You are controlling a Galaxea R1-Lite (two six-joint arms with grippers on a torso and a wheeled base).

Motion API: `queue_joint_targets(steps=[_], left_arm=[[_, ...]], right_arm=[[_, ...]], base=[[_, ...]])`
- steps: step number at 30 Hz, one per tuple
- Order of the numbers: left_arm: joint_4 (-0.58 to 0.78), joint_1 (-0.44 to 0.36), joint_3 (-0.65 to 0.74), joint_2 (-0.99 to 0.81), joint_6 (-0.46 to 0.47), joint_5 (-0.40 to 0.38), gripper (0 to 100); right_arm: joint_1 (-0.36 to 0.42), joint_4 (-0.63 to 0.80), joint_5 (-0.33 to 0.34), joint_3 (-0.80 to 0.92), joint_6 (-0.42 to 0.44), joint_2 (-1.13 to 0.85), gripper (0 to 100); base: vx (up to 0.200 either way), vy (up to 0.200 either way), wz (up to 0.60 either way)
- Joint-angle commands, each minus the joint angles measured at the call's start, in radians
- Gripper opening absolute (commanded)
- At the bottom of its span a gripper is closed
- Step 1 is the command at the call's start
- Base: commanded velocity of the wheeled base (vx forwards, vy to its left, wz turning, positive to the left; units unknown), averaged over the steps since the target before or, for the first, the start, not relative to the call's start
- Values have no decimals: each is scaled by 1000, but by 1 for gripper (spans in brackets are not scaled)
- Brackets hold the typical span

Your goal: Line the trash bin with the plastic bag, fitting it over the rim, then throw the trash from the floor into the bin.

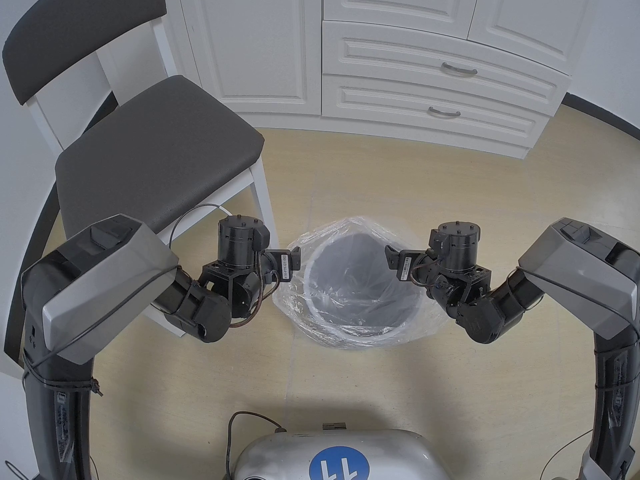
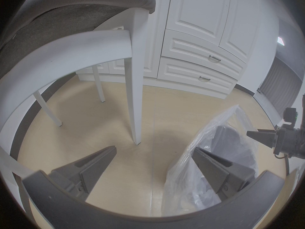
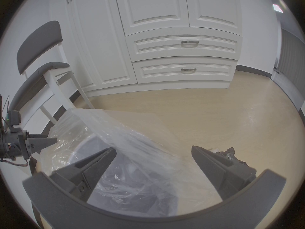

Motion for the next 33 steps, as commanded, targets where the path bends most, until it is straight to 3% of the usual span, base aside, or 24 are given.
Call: queue_joint_targets(steps=[1,4,19,21,30,33], left_arm=[[-28,0,-38,46,1,29,100],[-43,0,-72,69,1,54,100],[-181,-4,-124,143,1,57,100],[-247,-3,-160,186,4,57,100],[-273,-3,-244,261,-2,57,100],[-272,5,-288,298,-2,57,100]], right_arm=[[-14,-1,-7,-54,22,36,100],[-23,-1,-47,-104,37,59,100],[-63,-1,-78,-236,71,149,100],[-71,3,-78,-295,112,174,100],[-92,20,-78,-408,163,252,100],[-106,100,-73,-456,209,263,100]], base=[[0,0,0],[0,0,0],[0,0,0],[0,0,0],[0,0,0],[0,0,0]])
